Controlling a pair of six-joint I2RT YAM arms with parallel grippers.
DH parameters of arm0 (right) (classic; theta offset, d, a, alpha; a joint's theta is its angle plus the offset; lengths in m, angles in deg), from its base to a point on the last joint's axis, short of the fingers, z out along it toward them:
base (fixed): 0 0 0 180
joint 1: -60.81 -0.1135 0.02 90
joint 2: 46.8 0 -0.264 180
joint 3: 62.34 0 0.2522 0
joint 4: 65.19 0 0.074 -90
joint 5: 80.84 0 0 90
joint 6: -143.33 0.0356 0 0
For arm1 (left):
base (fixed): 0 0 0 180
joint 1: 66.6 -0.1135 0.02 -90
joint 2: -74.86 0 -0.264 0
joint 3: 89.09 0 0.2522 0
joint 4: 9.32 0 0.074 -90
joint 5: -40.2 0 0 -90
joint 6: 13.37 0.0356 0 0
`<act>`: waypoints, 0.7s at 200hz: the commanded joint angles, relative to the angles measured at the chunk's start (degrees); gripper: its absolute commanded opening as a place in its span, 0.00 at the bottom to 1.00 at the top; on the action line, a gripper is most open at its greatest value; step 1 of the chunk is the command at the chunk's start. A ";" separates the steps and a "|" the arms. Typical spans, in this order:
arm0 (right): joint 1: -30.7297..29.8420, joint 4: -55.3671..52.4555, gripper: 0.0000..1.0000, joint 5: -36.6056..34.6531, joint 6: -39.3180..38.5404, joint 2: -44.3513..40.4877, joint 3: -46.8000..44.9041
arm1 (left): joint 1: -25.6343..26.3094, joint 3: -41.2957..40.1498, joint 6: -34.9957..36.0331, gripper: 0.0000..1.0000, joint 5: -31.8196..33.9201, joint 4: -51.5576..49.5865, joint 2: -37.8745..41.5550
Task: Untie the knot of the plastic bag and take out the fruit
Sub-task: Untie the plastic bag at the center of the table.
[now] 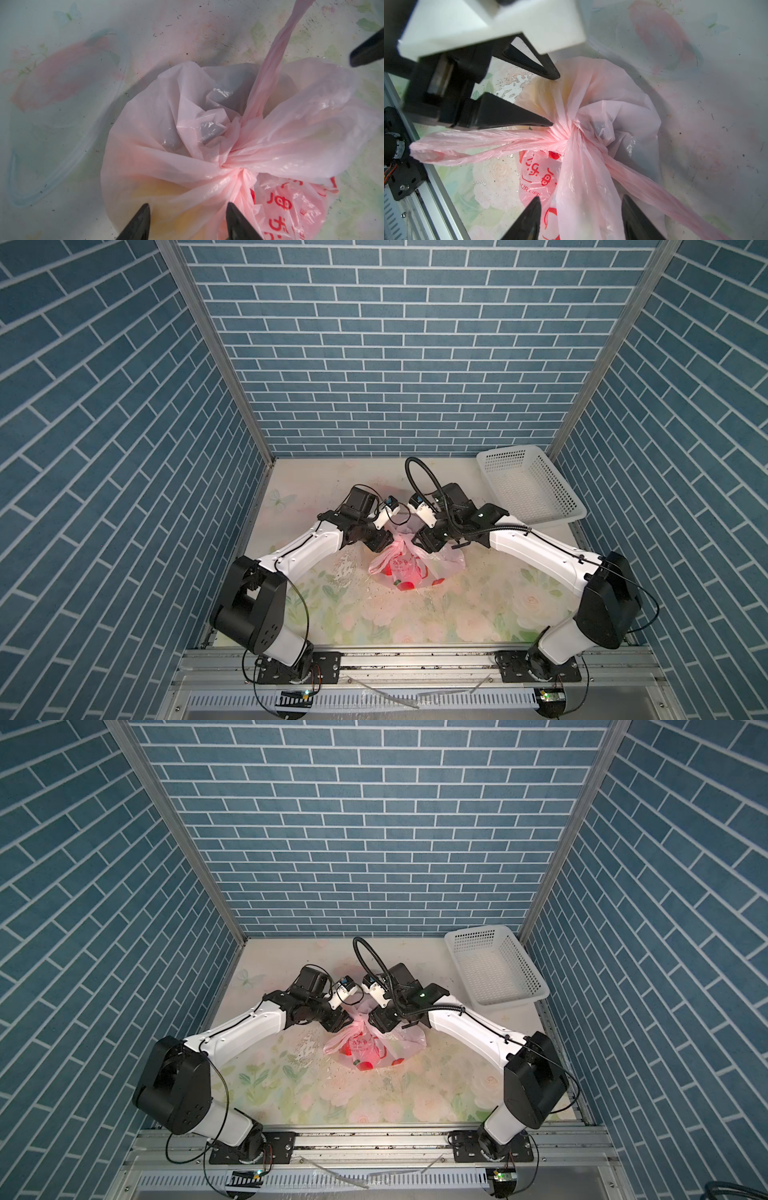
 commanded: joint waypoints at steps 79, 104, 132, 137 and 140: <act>1.16 5.93 0.59 2.01 2.46 2.41 -3.43 | 2.81 -2.02 -0.35 0.20 -4.75 4.07 -3.42; 1.38 7.10 0.59 2.12 2.62 3.56 -3.73 | 3.34 -2.42 -0.34 0.01 -3.64 3.89 -2.48; 1.44 8.47 0.58 2.26 2.80 4.38 -4.50 | 3.45 -3.16 -0.59 0.00 -2.36 3.72 0.02; 1.46 8.70 0.58 2.40 2.80 4.48 -4.58 | 3.41 -3.40 -0.67 0.00 -2.26 3.87 0.62; 1.44 8.82 0.58 2.44 2.82 4.47 -4.69 | 3.44 -3.53 -0.75 0.00 -2.16 4.02 1.06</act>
